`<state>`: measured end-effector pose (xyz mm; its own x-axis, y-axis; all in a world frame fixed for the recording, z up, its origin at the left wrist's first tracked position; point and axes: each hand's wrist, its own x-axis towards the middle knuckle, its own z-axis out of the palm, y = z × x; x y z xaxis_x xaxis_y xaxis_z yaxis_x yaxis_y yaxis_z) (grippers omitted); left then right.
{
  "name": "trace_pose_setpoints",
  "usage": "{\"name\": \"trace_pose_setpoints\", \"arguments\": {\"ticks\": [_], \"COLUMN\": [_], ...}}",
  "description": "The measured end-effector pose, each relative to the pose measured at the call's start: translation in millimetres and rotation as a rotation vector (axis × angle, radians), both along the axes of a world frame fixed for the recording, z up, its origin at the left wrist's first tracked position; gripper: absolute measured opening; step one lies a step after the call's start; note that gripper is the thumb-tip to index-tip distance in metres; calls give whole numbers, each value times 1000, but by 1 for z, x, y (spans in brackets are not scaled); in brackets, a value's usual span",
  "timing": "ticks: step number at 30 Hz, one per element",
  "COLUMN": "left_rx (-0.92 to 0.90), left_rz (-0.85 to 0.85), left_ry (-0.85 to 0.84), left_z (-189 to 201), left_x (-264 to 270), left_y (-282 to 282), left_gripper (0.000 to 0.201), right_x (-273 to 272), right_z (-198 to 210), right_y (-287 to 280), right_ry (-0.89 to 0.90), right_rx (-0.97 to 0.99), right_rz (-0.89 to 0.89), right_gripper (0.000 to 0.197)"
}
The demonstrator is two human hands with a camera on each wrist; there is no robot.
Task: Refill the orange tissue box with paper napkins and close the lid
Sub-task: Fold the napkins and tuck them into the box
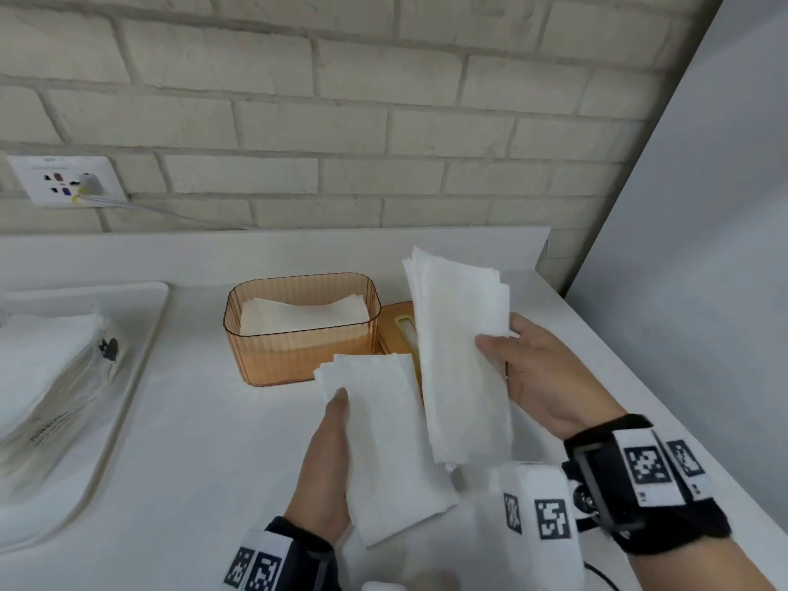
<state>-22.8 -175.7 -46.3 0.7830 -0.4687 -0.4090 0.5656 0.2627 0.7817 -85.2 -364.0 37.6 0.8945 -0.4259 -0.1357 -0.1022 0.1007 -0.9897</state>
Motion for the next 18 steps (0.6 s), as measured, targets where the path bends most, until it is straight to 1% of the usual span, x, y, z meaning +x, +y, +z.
{"name": "trace_pose_setpoints", "arguments": {"ticks": [1,4,6,8,10,12,13,14,16,18], "left_rx": [-49,-193,-222,-196,-140,-124,-125,-129,-128,-119], "left_rz": [-11,-72,-108,-131,-138,-130,-131,-142,-189,-230], "left_ry": [24,53,15,-35,-84,-82,-77,-75,-81,-87], "left_z": [4,14,15,13,7,3,2,2,1,0], "left_x": [-3,-11,-13,-14,-14,-14,-15,-16,-20,-22], "left_y": [-3,-10,-12,-12,-11,-8,-8,-8,-12,-15], "left_gripper": [48,60,57,47,42,39,38,38,38,38], "right_x": [1,4,5,6,6,2,0,-3,-5,-6], "right_z": [-4,-19,-25,-33,-38,-37,-33,-31,-29,-30], "right_y": [7,31,43,50,48,41,40,39,43,47], "right_ry": [27,129,197,283,328,346,350,361,371,330], "right_rx": [-39,-328,-459,-572,-669,-659,-605,-529,-404,-357], "right_rz": [3,43,97,118,56,-14,-10,28,127,146], "right_gripper": [24,23,23,23,28,19,17,18,31,39]}}
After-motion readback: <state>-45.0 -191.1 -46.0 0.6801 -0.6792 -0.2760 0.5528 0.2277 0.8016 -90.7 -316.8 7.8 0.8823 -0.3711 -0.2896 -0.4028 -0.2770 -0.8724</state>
